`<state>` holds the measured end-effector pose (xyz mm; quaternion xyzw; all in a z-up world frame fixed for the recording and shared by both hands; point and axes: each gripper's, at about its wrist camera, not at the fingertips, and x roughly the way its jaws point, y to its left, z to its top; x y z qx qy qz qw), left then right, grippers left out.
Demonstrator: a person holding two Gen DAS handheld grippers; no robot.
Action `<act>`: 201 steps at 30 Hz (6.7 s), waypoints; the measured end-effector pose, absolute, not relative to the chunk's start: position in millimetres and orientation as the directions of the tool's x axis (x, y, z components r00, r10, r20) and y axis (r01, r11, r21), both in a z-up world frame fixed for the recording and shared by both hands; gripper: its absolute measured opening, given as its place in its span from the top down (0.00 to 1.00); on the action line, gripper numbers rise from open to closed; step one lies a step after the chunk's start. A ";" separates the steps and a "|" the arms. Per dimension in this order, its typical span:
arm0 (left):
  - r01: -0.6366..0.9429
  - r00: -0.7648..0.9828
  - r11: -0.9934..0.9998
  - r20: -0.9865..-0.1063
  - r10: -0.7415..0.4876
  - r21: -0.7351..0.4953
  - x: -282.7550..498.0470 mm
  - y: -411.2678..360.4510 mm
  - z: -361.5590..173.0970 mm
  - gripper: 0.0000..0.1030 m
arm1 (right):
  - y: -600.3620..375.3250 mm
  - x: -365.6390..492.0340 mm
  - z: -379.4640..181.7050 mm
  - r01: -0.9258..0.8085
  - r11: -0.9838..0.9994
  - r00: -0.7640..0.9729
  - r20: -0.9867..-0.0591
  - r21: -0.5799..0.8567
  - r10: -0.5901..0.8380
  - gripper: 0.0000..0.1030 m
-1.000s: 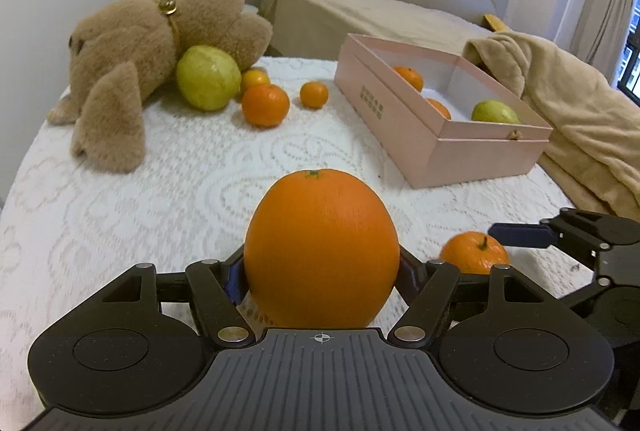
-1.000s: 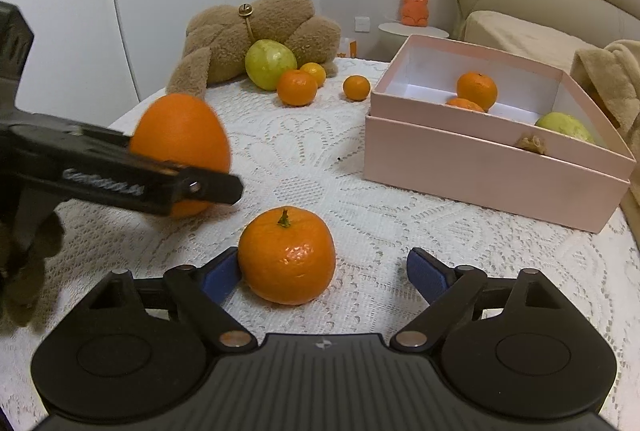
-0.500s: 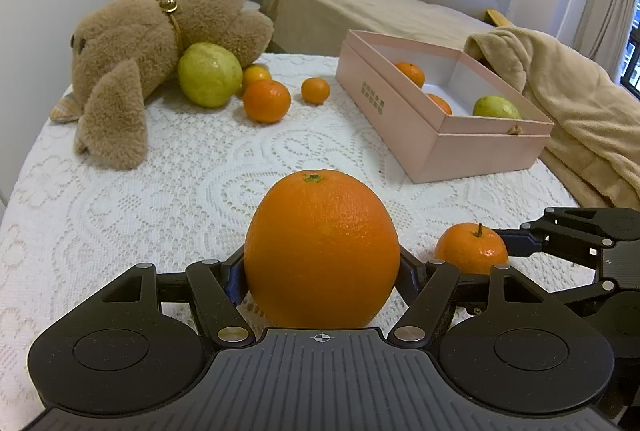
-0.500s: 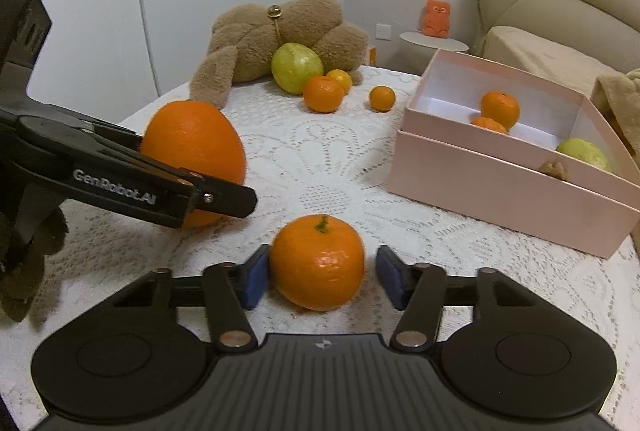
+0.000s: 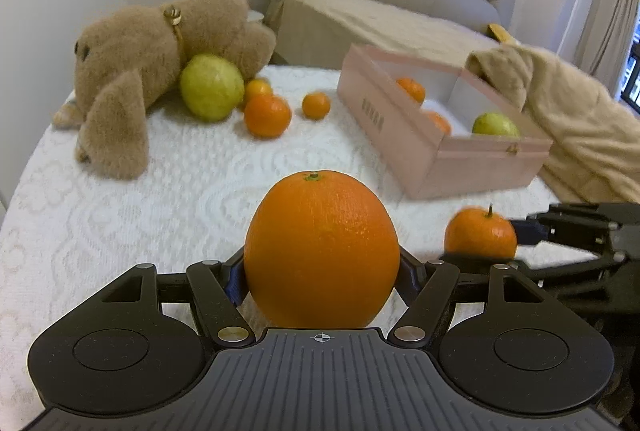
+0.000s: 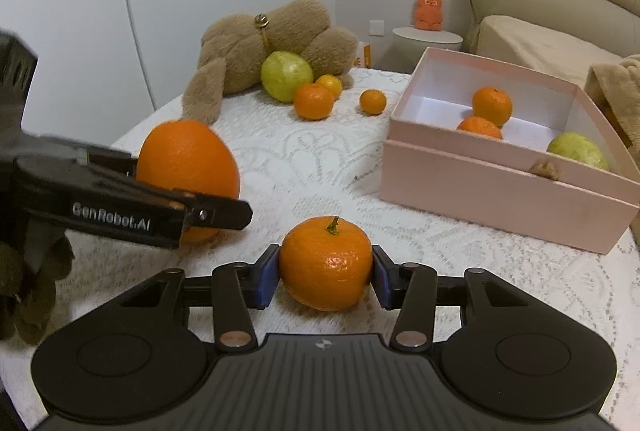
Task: Organize fruits
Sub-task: 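Carry tangerine and large orange to the pink box and open both tools, then reach the right tool to the guava beside the teddy bear and close it, then open the right tool off the guava while the left tool closes on it, then lift the guava with the left tool while the right tool reaches a tangerine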
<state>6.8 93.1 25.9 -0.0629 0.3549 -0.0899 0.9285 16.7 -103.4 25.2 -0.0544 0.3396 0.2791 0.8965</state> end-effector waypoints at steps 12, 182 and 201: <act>0.284 0.871 0.941 -0.362 -0.333 -0.183 42.0 46.8 183.8 0.28 | -140.7 67.9 216.0 -0.461 0.887 0.826 -0.363 0.008 0.432 0.55; -0.146 0.842 0.940 -0.538 -0.045 -0.308 49.1 144.4 39.6 0.38 | -11.6 68.6 19.4 -0.632 0.774 0.535 -0.704 0.034 0.468 0.71; -0.144 0.768 0.937 -0.633 -0.097 -0.318 83.9 92.8 33.4 0.27 | -127.8 51.5 8.4 -0.454 0.877 0.643 -0.624 0.154 0.443 0.31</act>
